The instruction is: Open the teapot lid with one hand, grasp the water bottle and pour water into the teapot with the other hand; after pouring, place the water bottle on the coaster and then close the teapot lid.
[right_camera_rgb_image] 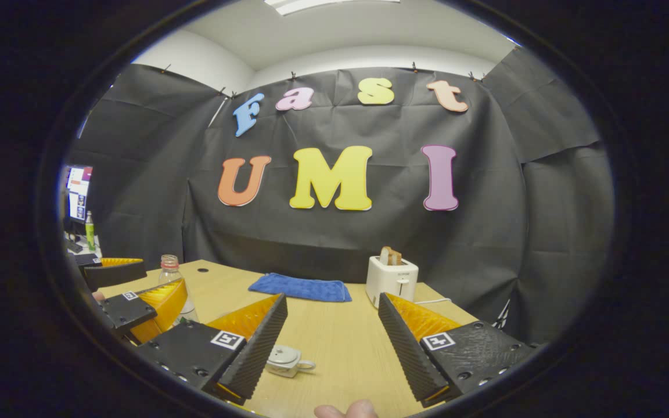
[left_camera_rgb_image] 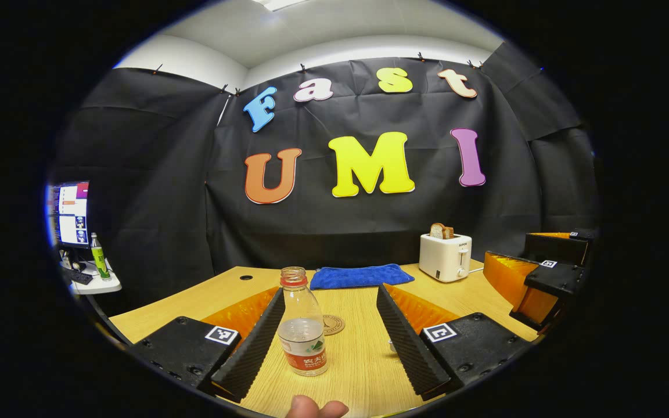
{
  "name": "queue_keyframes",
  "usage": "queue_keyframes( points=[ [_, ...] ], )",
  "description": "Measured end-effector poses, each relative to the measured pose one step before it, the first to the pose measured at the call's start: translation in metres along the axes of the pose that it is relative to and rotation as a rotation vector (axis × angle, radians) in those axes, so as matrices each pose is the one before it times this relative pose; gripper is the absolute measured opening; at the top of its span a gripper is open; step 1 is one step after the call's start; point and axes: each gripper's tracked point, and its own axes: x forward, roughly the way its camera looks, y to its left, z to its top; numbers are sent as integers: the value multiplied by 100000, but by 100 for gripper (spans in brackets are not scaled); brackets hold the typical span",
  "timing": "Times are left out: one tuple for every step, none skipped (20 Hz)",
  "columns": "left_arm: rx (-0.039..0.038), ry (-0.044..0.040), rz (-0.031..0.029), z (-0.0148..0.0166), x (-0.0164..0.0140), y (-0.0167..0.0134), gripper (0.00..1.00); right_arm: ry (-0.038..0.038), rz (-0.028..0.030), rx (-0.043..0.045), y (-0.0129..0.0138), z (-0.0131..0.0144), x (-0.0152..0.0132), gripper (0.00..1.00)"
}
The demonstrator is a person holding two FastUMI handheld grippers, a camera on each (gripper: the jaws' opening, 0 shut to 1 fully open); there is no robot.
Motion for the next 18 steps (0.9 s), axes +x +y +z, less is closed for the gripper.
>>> queue_keyframes(
  points=[
    [-116,110,60,-58,66,38,99,51,180,-122,104,-91,-40,97],
    [149,347,157,-97,13,50,99,132,-143,-418,0,-72,24,97],
    [26,9,343,46,-29,174,99,111,292,-327,94,-124,71,97],
    [-81,-74,221,83,61,111,99,170,146,-197,164,-84,-6,97],
    [-176,4,-30,-85,-105,12,99,149,344,-131,58,-239,86,97],
    [-202,-179,136,114,19,16,99,-34,406,-57,120,-204,114,97],
    [-52,51,138,-65,0,86,99,292,415,184,167,-537,8,97],
    [10,359,472,-62,80,218,99,836,759,256,227,-578,122,95],
    [66,154,193,-1,-31,81,99,734,1308,226,431,-624,271,95],
    [64,-142,154,102,-57,173,99,1352,1206,442,426,-704,319,95],
    [-227,-186,870,206,-26,342,99,1191,1201,628,375,-791,425,98],
    [-634,13,1021,28,-77,465,99,1775,1024,392,340,-856,531,95],
    [-836,294,212,-207,-68,379,99,2122,824,266,299,-931,564,95],
    [-319,407,83,-231,-152,294,99,2030,437,-66,220,-840,572,95],
    [221,893,716,-415,-209,544,99,2048,320,23,205,-871,613,95],
    [225,864,1062,-285,-112,586,99,1646,182,20,228,-735,538,95],
    [53,1146,1004,-449,-229,557,99,1107,-7,-4,212,-683,631,98],
    [-341,902,838,-336,-72,418,99,913,-131,-512,171,-553,602,95]
  ],
)
